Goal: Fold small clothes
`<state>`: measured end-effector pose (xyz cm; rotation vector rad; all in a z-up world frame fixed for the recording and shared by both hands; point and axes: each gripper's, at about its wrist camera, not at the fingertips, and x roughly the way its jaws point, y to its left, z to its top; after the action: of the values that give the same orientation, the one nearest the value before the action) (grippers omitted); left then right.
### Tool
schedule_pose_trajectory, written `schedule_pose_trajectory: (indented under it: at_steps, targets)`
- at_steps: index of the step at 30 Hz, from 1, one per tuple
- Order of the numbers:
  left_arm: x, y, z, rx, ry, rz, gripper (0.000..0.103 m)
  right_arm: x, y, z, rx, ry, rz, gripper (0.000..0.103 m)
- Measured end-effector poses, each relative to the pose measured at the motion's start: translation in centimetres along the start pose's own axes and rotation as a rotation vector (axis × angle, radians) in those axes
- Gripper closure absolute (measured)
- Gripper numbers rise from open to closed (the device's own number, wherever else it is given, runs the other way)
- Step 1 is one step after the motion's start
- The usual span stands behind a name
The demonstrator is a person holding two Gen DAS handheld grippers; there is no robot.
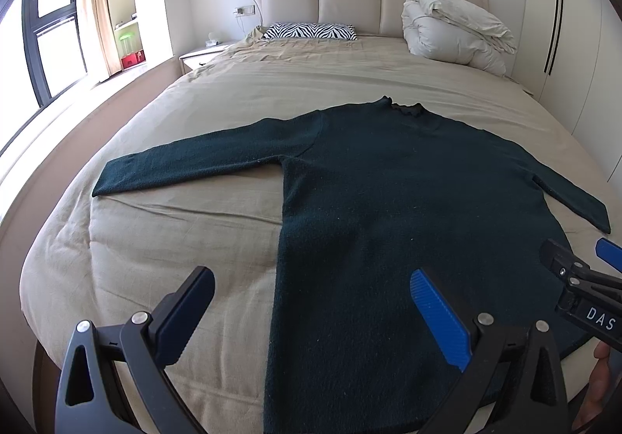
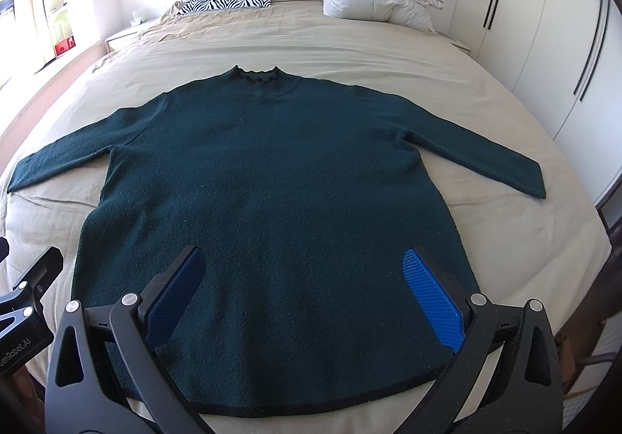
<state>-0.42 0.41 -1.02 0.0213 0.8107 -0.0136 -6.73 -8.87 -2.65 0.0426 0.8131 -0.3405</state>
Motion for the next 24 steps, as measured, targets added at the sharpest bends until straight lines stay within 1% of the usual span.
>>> schedule_pose_trajectory:
  at_steps: [24]
  targets:
    - [-0.04, -0.11, -0.18, -0.004, 0.006, -0.005, 0.000, 0.19, 0.58, -0.57, -0.005, 0.006, 0.004, 0.000]
